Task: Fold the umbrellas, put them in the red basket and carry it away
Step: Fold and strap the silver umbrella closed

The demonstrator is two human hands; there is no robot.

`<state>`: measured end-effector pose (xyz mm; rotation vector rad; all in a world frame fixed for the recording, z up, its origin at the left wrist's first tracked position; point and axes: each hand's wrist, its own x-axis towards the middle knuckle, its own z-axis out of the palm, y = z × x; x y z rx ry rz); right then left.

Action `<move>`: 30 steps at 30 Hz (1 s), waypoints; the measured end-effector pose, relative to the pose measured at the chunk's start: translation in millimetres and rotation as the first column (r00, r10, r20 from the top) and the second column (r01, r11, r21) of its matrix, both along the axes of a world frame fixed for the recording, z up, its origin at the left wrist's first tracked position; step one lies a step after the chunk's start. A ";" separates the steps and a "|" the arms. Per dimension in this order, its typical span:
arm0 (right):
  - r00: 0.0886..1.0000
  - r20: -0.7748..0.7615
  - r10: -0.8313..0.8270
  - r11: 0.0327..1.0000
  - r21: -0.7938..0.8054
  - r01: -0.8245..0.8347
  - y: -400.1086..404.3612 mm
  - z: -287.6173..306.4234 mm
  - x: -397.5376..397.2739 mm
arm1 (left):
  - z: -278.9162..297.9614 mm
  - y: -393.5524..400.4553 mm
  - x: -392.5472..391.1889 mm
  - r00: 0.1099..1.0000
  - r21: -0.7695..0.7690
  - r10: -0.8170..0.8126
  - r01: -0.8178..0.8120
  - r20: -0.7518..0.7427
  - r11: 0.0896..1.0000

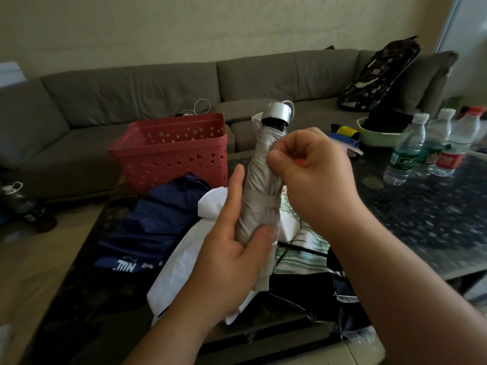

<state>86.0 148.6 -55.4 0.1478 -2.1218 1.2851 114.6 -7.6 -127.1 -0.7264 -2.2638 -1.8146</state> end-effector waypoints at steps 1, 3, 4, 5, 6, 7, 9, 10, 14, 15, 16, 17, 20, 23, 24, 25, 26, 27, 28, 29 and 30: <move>1.000 -0.008 0.000 1.000 0.000 0.000 1.6 0.7 -0.7 | 2.4 -0.2 0.0 1.000 0.022 -0.025 0.025 0.004 0.999; 1.000 -0.014 -0.006 1.000 0.011 0.006 2.5 0.2 -1.9 | 4.9 0.1 -0.1 0.999 0.034 -0.055 0.054 0.001 0.998; 1.000 -0.016 -0.009 1.000 0.015 0.010 1.7 -0.9 -2.4 | 4.7 1.0 -0.2 0.998 0.027 -0.058 0.057 0.001 0.998; 1.000 -0.019 -0.015 1.000 0.020 0.015 0.6 -2.0 -2.5 | 3.3 2.3 -0.3 0.999 0.014 -0.053 0.053 0.003 0.998; 1.000 -0.021 -0.021 0.999 0.027 0.021 -0.4 -3.2 -2.4 | 1.6 3.5 -0.4 0.999 0.002 -0.042 0.042 0.003 0.999; 1.000 -0.015 -0.020 0.999 0.033 0.021 -1.7 -3.8 -1.5 | 0.2 4.3 -0.3 1.000 -0.007 -0.026 0.026 -0.004 1.000; 1.000 0.014 -0.001 0.999 0.043 0.001 -5.0 -4.2 1.9 | -0.8 4.0 0.4 1.000 -0.022 0.021 -0.021 -0.024 1.000; 1.000 0.021 -0.002 0.998 0.062 0.001 -6.7 -4.9 3.2 | -0.2 3.2 1.5 0.999 -0.031 0.045 -0.046 -0.030 0.998; 1.000 0.018 -0.025 0.997 0.070 0.023 -8.1 -10.8 -1.3 | 2.1 0.7 7.2 0.990 -0.062 0.135 -0.137 -0.039 0.989; 0.999 0.024 -0.021 0.999 0.039 0.020 -7.2 -11.7 -3.3 | 2.4 0.3 7.7 0.989 -0.062 0.143 -0.145 -0.036 0.987; 0.999 0.036 -0.006 1.000 -0.003 0.006 -5.8 -12.0 -5.1 | 2.2 -0.4 7.8 0.990 -0.058 0.140 -0.142 -0.030 0.988; 0.999 0.046 0.021 0.999 -0.049 -0.019 -4.7 -11.5 -5.9 | 2.6 -1.0 7.9 0.992 -0.054 0.127 -0.129 -0.026 0.990; 0.993 0.041 0.107 0.981 -0.170 -0.098 -2.9 -11.7 -4.2 | 5.5 -2.9 8.1 0.997 -0.037 0.069 -0.069 0.018 0.997; 0.981 0.039 0.190 0.914 -0.372 -0.163 -2.2 -14.2 -3.5 | 8.9 -2.5 7.0 0.998 -0.014 0.011 -0.010 0.069 1.000; 0.965 0.069 0.254 0.870 -0.451 -0.197 -1.3 -14.6 -4.4 | 11.2 -3.3 6.5 0.996 0.000 -0.004 0.004 0.085 1.000; 0.935 0.102 0.341 0.821 -0.517 -0.243 0.3 -14.6 -5.0 | 12.7 -4.7 5.9 0.994 0.037 -0.037 0.033 0.105 0.999; 0.891 0.118 0.438 0.767 -0.567 -0.301 2.4 -14.7 -5.4 | 13.2 -6.6 5.7 0.985 0.087 -0.096 0.085 0.142 0.993; 0.844 0.108 0.525 0.709 -0.604 -0.364 3.6 -14.6 -5.2 | 14.0 -8.3 6.1 0.966 0.144 -0.175 0.148 0.189 0.978; 0.807 0.084 0.585 0.656 -0.633 -0.410 4.2 -14.0 -4.0 | 13.8 -9.7 6.4 0.935 0.199 -0.256 0.210 0.244 0.957; 0.793 0.059 0.606 0.623 -0.656 -0.427 4.3 -14.0 -3.4 | 14.7 -10.2 7.3 0.900 0.252 -0.325 0.256 0.291 0.933; 0.804 0.047 0.593 0.613 -0.674 -0.412 3.3 -13.5 -2.7 | 14.3 -10.8 6.9 0.873 0.284 -0.362 0.275 0.326 0.918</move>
